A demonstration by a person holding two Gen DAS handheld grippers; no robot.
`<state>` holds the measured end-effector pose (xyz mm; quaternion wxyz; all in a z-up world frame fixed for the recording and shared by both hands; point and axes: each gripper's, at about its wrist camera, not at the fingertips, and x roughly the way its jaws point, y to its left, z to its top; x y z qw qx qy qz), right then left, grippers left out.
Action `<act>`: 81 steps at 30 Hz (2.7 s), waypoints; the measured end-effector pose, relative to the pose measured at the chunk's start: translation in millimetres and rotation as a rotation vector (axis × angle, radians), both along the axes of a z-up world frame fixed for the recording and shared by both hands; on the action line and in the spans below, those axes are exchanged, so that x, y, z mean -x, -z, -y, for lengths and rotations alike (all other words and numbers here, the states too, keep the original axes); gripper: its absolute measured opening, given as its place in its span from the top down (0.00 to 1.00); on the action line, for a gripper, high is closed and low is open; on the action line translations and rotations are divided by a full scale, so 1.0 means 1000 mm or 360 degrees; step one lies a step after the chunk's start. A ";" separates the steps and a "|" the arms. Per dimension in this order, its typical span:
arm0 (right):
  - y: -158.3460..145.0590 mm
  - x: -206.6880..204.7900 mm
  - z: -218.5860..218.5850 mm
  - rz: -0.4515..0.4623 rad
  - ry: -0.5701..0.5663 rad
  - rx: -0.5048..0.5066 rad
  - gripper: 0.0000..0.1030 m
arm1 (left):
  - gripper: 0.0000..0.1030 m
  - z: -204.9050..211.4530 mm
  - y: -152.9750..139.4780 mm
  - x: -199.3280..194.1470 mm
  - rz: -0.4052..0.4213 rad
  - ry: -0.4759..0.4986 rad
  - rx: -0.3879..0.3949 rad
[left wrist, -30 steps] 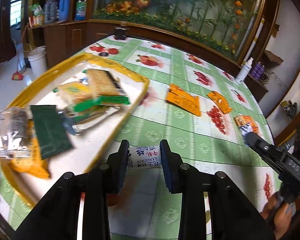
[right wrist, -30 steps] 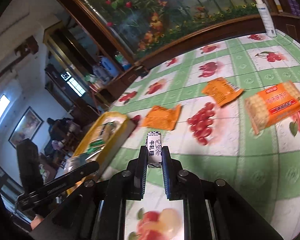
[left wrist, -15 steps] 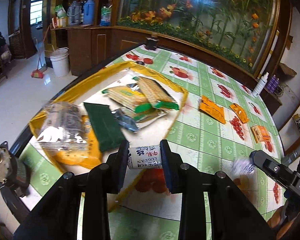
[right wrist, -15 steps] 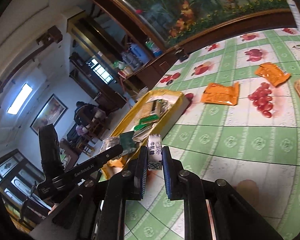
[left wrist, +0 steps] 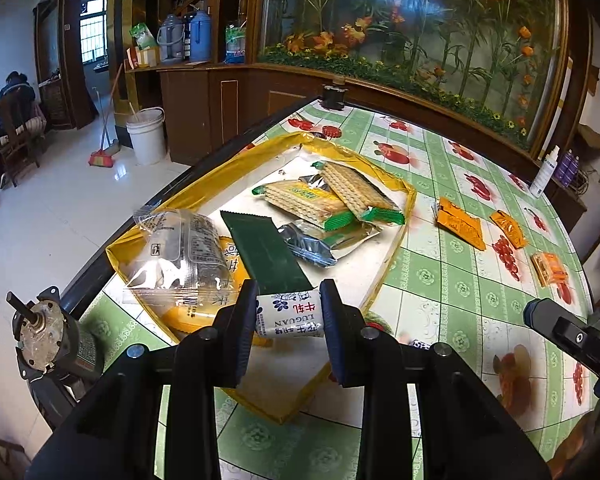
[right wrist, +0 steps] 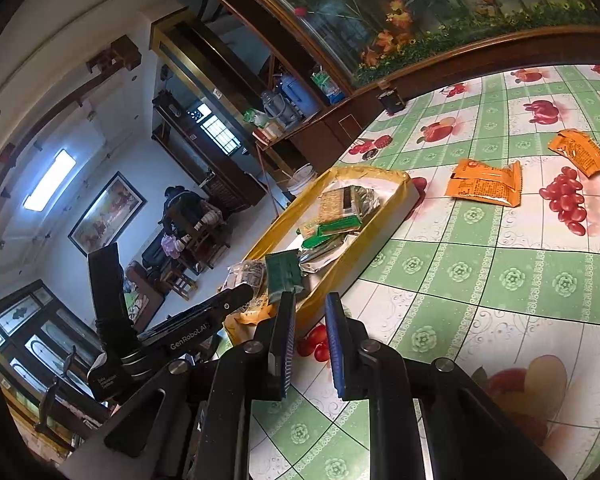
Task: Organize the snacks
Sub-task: 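Carry both small white packets over the white tray, then open both tools to drop the packets into the tray and withdraw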
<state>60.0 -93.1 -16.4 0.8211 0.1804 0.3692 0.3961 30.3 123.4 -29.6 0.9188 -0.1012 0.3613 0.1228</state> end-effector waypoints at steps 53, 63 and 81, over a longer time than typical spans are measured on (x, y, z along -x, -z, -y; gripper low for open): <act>-0.018 0.000 -0.066 0.0227 -0.0166 0.0338 0.82 | 0.72 -0.017 -0.013 0.009 0.0004 -0.0025 -0.0084; -0.011 -0.022 -0.103 0.0182 -0.0213 0.0297 0.82 | 0.72 -0.034 -0.007 -0.010 -0.0009 -0.0063 -0.0047; 0.029 -0.053 -0.152 0.0080 -0.0254 0.0426 0.76 | 0.46 -0.039 0.015 -0.025 -0.0101 -0.0109 -0.0058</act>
